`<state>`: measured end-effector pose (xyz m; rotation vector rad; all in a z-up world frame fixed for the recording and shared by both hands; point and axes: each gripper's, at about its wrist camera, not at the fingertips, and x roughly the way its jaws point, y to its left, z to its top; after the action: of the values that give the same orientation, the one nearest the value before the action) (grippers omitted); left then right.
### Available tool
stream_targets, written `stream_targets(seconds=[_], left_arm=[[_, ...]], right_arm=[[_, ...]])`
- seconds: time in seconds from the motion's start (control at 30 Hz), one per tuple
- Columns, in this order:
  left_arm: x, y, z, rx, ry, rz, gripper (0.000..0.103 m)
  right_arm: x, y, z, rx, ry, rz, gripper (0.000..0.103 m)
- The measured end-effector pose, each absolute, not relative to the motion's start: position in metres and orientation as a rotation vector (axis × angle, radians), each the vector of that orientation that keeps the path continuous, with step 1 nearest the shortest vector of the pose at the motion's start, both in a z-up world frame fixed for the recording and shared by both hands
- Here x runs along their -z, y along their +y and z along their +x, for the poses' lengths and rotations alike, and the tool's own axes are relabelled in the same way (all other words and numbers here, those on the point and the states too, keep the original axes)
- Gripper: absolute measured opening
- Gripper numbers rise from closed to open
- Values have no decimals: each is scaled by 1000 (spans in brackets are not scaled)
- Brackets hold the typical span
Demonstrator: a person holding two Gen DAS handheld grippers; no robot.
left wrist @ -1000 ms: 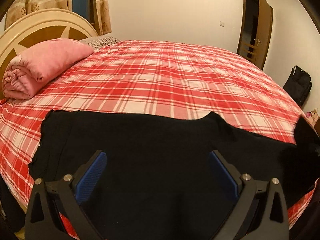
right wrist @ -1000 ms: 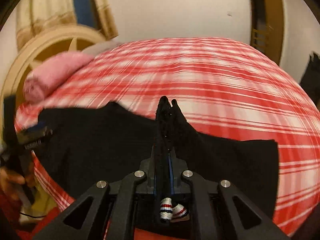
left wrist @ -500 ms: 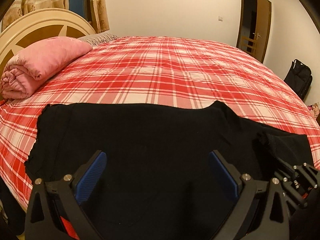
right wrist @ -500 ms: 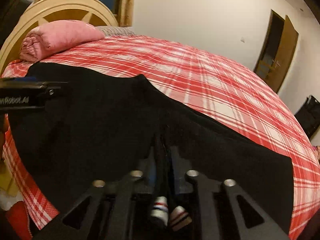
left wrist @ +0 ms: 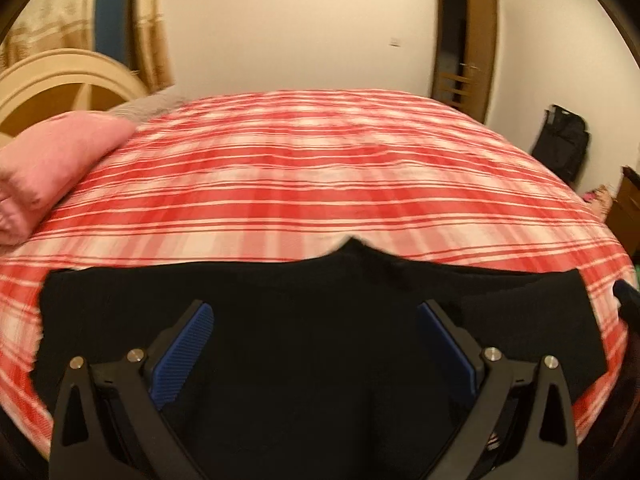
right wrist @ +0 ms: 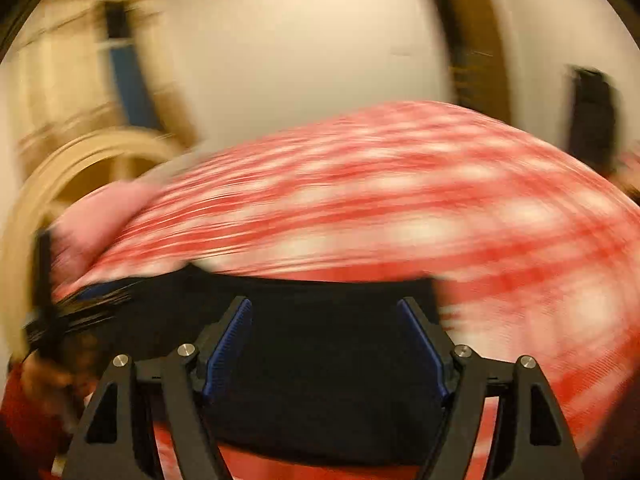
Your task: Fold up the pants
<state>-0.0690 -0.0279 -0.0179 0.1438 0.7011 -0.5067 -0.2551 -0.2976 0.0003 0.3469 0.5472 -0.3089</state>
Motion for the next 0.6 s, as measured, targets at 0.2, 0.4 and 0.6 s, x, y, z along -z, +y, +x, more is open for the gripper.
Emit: stream_targets(seconds=[0.2, 0.4, 0.6], left_arm=[[37, -75, -85, 718, 833, 117, 103], [69, -92, -87, 801, 994, 18, 85], [67, -89, -89, 904, 1035, -106, 66]], right_arm=[[16, -319, -278, 414, 568, 367, 72], [21, -306, -264, 372, 587, 323, 72], [19, -310, -269, 401, 571, 336, 72]])
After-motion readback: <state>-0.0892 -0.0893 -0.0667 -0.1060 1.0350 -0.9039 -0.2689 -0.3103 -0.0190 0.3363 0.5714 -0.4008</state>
